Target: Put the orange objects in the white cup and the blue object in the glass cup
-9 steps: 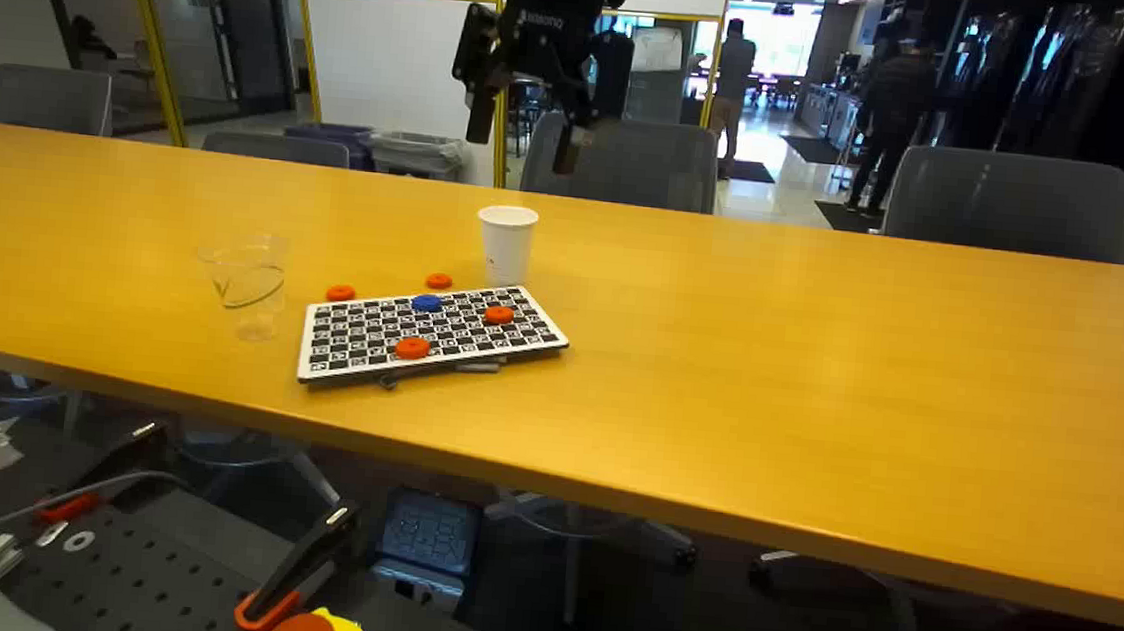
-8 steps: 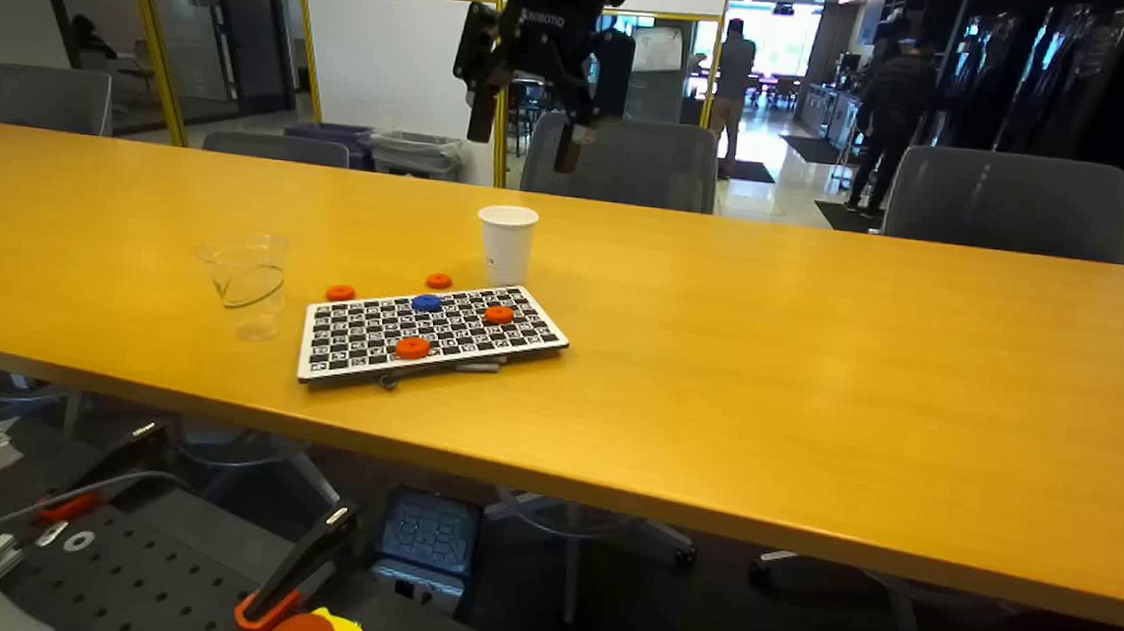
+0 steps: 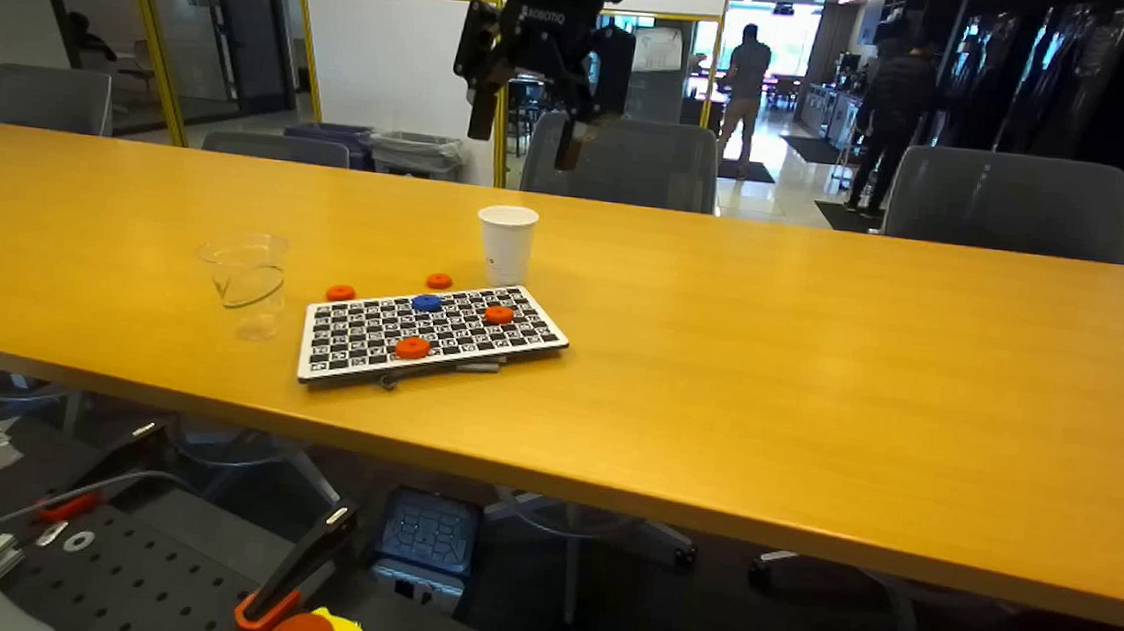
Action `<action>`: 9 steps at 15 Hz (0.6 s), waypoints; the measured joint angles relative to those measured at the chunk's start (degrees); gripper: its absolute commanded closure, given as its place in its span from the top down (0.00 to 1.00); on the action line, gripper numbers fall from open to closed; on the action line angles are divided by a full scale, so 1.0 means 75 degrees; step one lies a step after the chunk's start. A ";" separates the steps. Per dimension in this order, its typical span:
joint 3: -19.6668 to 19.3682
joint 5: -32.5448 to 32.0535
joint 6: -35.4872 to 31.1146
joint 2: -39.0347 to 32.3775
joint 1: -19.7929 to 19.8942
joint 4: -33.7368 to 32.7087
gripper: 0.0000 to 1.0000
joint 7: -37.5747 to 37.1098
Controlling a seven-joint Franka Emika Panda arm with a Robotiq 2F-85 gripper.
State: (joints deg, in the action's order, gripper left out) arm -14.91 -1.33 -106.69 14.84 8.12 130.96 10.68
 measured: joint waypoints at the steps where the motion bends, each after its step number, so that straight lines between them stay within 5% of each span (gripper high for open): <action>1: 0.0028 0.0000 -0.0019 -0.0019 0.0001 0.0030 1.00 -0.0035; 9: 0.1191 -0.0262 -0.1623 -0.0654 -0.0169 0.0512 1.00 -0.2048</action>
State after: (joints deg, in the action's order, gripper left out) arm -5.97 -3.30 -118.86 9.93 6.86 134.80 -4.68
